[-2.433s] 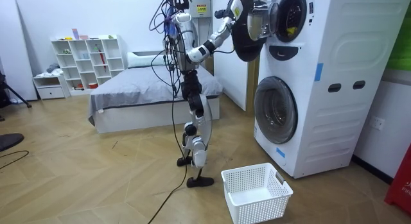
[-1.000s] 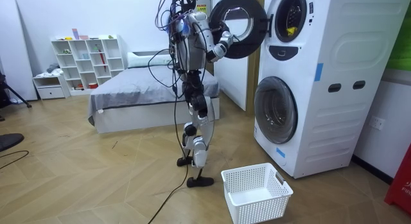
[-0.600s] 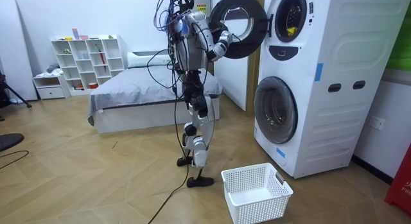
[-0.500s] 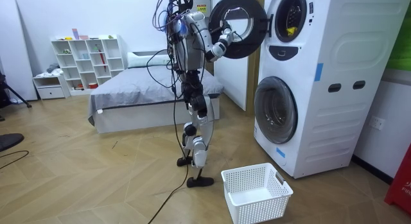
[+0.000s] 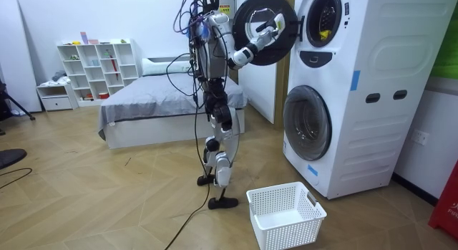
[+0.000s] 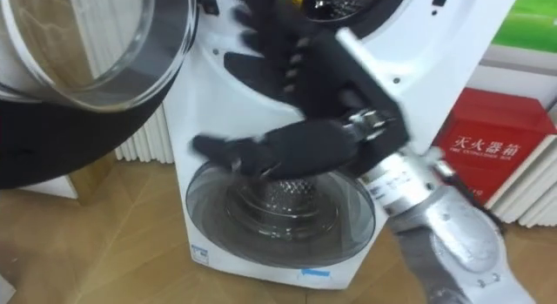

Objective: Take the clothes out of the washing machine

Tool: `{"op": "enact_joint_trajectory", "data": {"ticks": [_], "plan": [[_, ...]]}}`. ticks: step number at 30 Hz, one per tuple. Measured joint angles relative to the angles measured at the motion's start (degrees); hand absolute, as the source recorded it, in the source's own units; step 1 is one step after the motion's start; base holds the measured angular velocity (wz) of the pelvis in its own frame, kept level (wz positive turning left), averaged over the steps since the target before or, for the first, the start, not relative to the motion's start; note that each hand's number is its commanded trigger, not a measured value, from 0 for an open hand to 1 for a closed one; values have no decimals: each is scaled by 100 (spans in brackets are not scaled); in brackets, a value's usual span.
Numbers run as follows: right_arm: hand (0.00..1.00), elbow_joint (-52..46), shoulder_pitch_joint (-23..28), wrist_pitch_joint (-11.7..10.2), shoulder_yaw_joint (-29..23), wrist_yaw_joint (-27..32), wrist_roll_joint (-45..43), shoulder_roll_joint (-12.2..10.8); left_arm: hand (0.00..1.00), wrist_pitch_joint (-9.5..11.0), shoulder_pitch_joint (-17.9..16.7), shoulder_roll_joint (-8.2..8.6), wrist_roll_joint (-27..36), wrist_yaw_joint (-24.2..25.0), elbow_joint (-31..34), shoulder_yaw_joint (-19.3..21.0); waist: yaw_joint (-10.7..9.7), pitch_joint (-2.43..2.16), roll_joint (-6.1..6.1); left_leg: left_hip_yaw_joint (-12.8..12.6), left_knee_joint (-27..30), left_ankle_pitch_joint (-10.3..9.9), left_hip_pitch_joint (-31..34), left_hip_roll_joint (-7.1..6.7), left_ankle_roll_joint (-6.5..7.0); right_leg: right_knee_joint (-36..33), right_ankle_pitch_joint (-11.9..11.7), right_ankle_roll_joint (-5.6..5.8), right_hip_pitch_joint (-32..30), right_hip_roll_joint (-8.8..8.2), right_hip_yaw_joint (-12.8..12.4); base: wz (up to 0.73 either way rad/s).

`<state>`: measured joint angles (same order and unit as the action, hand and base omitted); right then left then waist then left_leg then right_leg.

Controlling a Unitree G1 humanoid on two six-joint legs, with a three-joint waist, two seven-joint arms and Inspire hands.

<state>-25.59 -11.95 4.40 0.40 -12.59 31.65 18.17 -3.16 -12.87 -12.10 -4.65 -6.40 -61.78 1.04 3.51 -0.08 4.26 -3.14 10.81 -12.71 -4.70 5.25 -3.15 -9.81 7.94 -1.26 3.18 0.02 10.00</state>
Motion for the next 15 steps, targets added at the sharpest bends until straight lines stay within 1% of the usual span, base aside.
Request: {"op": "enact_joint_trajectory", "data": {"ticks": [1, 2, 3, 4, 6, 8, 10, 11, 12, 13, 15], "plan": [[0, 29, -15, -35, -8, 56, -6, 11, 0, 9, 5, 1, -3, -39, 3, 3, -7, 8, -24, -2, 1, 0, -6, 0, 0, 0, 0, 0, 5, 1, -4, -5], [0, 97, -60, -74, -9, 141, -33, 19, 0, 9, 21, 3, -3, -84, 15, 16, -8, 0, -31, -11, 4, 0, -13, 2, 0, 0, 0, 0, 6, 4, -22, -6], [0, 178, -108, -74, -5, 206, -60, 25, 0, 8, 32, 7, -3, -85, 49, 68, 10, 8, -45, -26, 4, 0, -19, 6, 0, 2, 0, 0, 4, 6, -32, -7], [0, 229, -129, -72, 3, 232, -70, 25, 0, -1, 38, 9, -4, -85, 67, 95, 22, 4, -39, -38, 4, 0, -23, 8, 0, 1, 0, 0, 3, 8, -42, -7], [0, 249, -132, -53, 64, 369, -26, 26, 0, -59, 73, 9, 3, -85, 109, 92, 113, 24, -70, -72, 18, 0, -41, 13, 0, -18, 0, 0, 4, 10, -70, -6], [0, 262, -173, -55, 95, 373, -24, 27, 0, -68, 81, -1, 4, -85, 95, 88, 151, 34, -78, -66, 72, 0, -36, 18, 0, -106, 6, -2, -8, 5, -63, 2], [0, 433, -360, -64, 158, 372, -47, 22, 0, -102, 109, -23, 7, -93, 58, 92, 172, 57, -40, -69, 133, -25, -27, 22, 5, -246, 100, -22, -44, -9, -67, 4], [0, 642, -555, -65, 249, 378, -131, 7, 0, -156, 117, -35, 7, -95, 31, 89, 174, 70, -28, -65, 331, -127, 78, 57, -19, -378, 195, -46, -102, 8, -76, 0], [0, 809, -680, -63, 323, 376, -274, 2, 0, -191, 108, -42, 7, -92, 13, 91, 215, 72, -22, -36, 661, -283, 220, 141, -60, -513, 284, -80, -145, 70, -64, 0], [0, 870, -692, -63, 341, 378, -289, 2, 0, -197, 107, -46, 9, -92, 12, 92, 257, 71, -16, -24, 805, -362, 265, 189, -83, -572, 329, -96, -152, 107, -63, 0], [0, 991, -693, -59, 396, 445, -445, -8, 0, -235, 83, -64, 13, -85, 15, 92, 395, 73, 8, 93, 1310, -590, 428, 332, -175, -806, 512, -178, -177, 214, -18, 12]]}}
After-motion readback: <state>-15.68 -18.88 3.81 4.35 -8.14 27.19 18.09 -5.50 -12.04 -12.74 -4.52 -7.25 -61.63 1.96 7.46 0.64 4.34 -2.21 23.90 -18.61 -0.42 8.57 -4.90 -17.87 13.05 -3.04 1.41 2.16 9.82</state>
